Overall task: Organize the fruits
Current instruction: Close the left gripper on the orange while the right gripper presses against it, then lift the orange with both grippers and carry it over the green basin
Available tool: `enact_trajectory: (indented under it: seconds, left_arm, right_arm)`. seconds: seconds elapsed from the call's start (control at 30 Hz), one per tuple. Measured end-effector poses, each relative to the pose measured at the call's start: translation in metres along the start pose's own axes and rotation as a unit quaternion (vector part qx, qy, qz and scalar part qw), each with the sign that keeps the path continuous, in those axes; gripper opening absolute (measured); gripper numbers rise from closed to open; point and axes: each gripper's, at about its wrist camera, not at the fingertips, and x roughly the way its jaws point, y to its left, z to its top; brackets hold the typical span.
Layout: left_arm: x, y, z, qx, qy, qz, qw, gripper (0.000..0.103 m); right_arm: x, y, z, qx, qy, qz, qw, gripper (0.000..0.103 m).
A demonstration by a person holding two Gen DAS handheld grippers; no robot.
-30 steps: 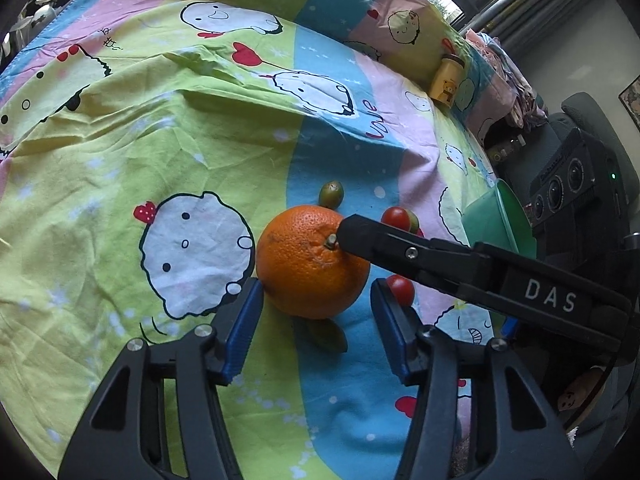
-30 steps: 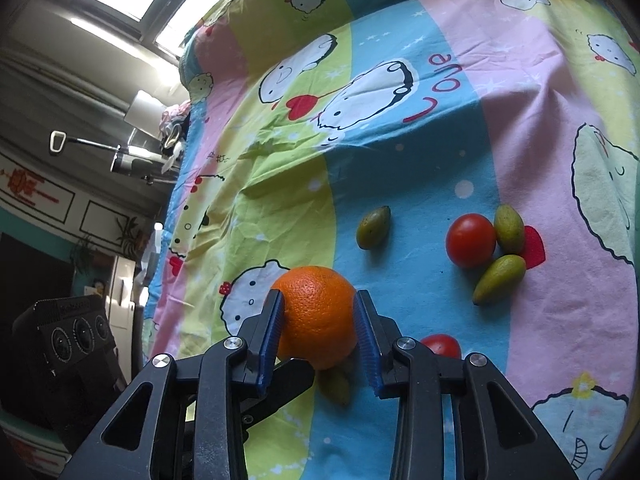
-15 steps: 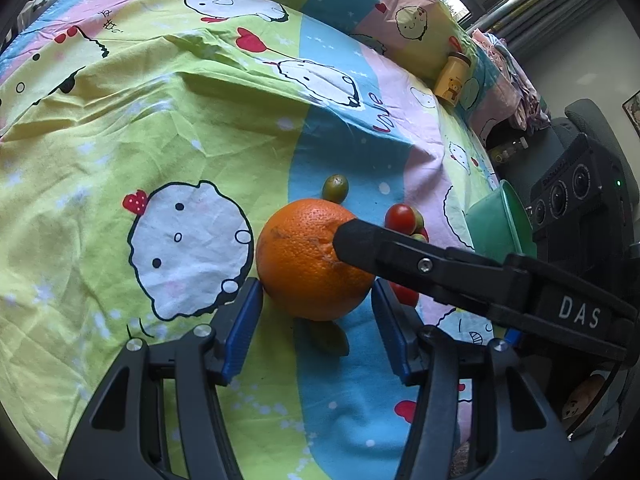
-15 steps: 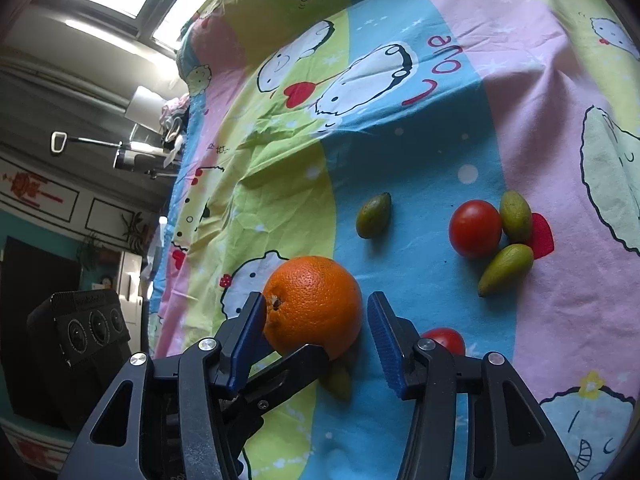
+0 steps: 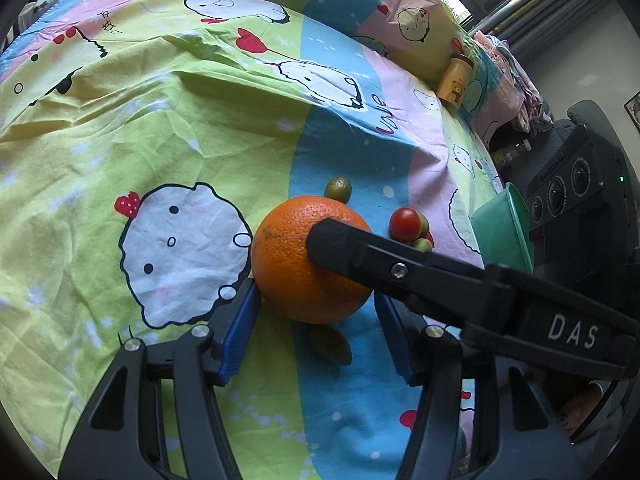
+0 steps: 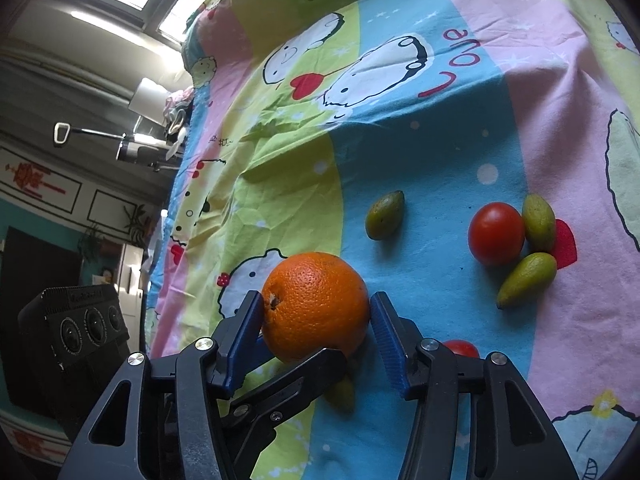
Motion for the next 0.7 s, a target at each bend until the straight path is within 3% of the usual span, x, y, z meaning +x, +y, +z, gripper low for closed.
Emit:
enact_trajectory:
  seconds: [0.33,0.7]
  left_arm:
    - [-0.022,-0.022,-0.001,0.031,-0.037,0.007,0.9988,0.058]
    - [-0.047,-0.099,0.010,0.117,-0.087,-0.018,0.9891,0.058]
  right_arm:
    - [-0.024,0.015,-0.003,-0.034,-0.029,0.005,0.999,0.056]
    - [-0.113,0.016,-0.006,-0.045,-0.133,0.016,0.990,0.056]
